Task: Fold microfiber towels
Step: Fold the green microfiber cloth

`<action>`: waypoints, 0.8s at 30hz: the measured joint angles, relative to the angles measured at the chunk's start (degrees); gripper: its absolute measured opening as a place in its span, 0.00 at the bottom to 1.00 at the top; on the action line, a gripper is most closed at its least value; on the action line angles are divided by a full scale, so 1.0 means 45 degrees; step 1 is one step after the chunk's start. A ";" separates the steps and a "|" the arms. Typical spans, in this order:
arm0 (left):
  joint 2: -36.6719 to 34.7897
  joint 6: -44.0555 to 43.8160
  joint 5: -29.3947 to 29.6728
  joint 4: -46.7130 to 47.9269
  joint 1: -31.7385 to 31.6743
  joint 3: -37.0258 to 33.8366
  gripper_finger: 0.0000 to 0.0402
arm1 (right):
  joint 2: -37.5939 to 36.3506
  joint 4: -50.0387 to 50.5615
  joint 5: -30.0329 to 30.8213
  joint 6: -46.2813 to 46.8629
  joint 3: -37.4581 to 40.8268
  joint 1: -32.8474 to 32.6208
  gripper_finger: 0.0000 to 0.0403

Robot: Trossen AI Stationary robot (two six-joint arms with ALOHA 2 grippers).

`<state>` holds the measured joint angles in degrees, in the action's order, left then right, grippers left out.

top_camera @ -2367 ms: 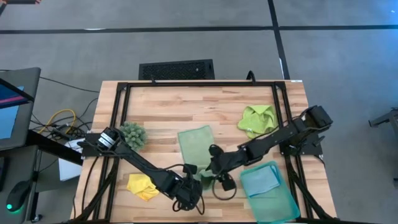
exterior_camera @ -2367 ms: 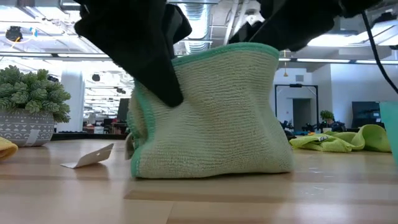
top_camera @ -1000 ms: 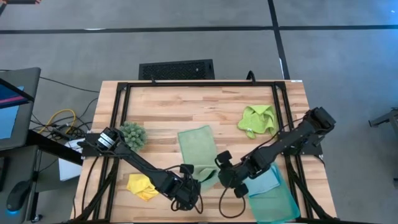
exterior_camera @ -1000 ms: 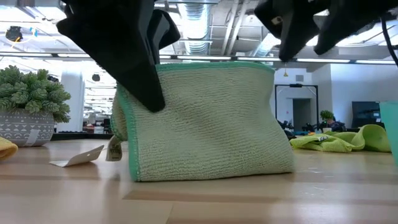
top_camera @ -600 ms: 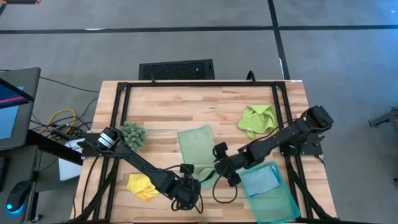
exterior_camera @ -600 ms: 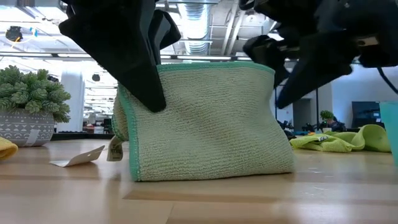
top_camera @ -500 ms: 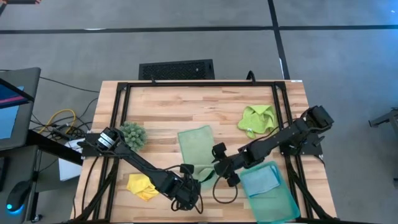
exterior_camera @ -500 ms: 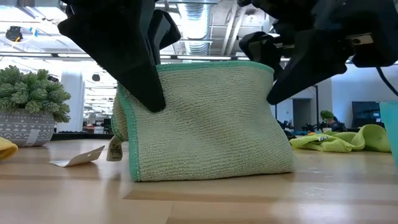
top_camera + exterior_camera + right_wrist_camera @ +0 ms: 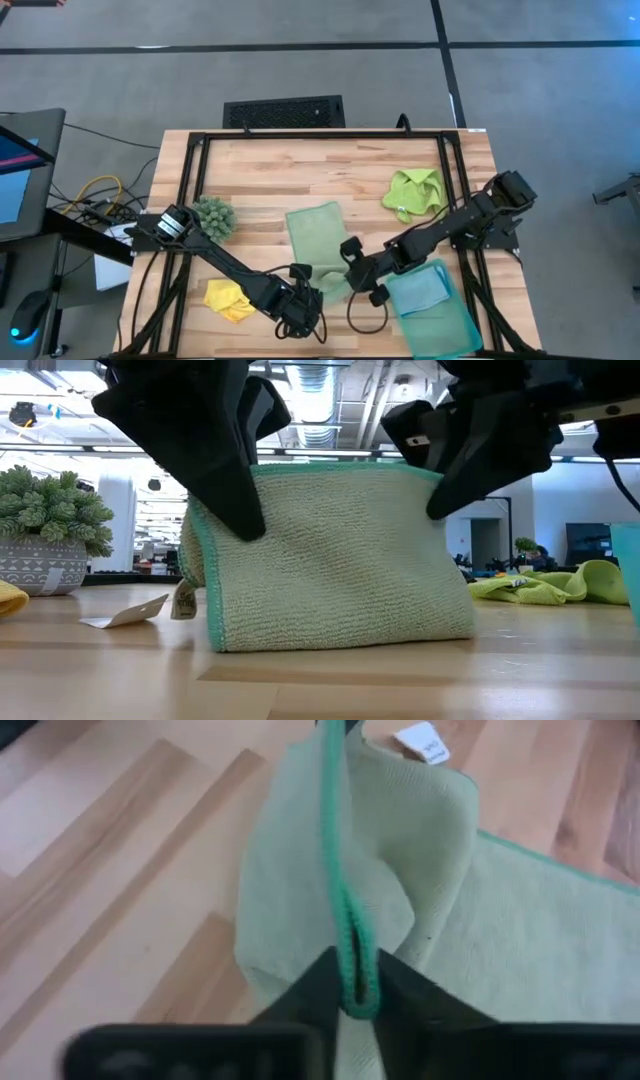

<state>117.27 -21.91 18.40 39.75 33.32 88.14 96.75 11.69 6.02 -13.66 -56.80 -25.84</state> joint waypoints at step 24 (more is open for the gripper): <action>0.0019 0.1424 0.0458 0.4618 0.0743 0.5700 0.00 | -0.4060 -0.0132 0.1811 0.0273 -0.0105 -0.2877 0.03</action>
<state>117.36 -15.50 20.46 60.53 36.67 113.79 78.48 11.09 14.17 -12.43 -57.27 -38.78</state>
